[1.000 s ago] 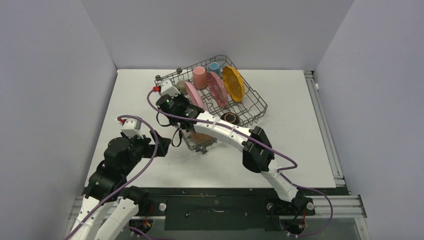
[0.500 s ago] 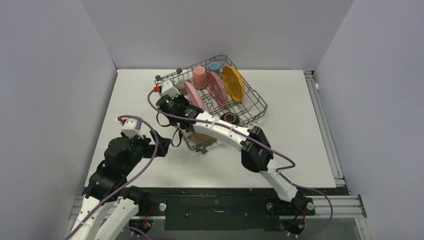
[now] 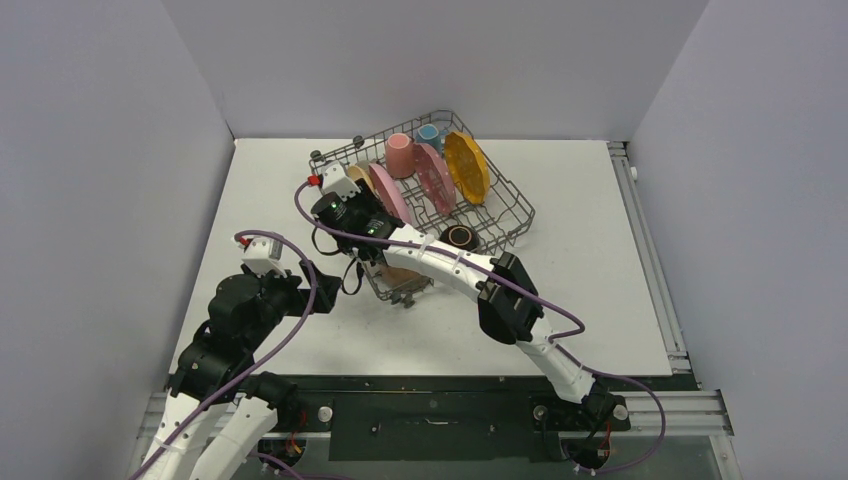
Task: Load the mixed dishes into the dish rack
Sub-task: Insert the plate into the dish rack, then reset both arms
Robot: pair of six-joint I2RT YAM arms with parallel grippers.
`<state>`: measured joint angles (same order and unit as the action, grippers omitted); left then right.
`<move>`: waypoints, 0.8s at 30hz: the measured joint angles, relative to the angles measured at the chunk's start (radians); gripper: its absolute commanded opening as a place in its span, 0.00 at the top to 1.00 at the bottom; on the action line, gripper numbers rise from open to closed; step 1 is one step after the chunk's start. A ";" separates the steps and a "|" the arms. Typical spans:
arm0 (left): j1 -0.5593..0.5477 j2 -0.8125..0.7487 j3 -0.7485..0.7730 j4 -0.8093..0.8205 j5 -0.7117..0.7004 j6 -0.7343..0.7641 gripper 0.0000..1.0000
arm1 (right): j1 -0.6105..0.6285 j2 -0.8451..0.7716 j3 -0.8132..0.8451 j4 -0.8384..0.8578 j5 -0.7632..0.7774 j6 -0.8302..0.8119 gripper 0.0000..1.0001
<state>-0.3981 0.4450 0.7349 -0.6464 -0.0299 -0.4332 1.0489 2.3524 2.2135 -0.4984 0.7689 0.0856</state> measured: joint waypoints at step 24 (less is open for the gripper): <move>0.055 0.011 0.000 0.000 0.001 0.000 0.04 | 0.040 -0.422 -0.362 0.084 -0.036 0.056 0.49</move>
<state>-0.3428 0.4561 0.7349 -0.6460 -0.0292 -0.4332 1.0885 1.9308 1.8515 -0.4141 0.7326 0.1417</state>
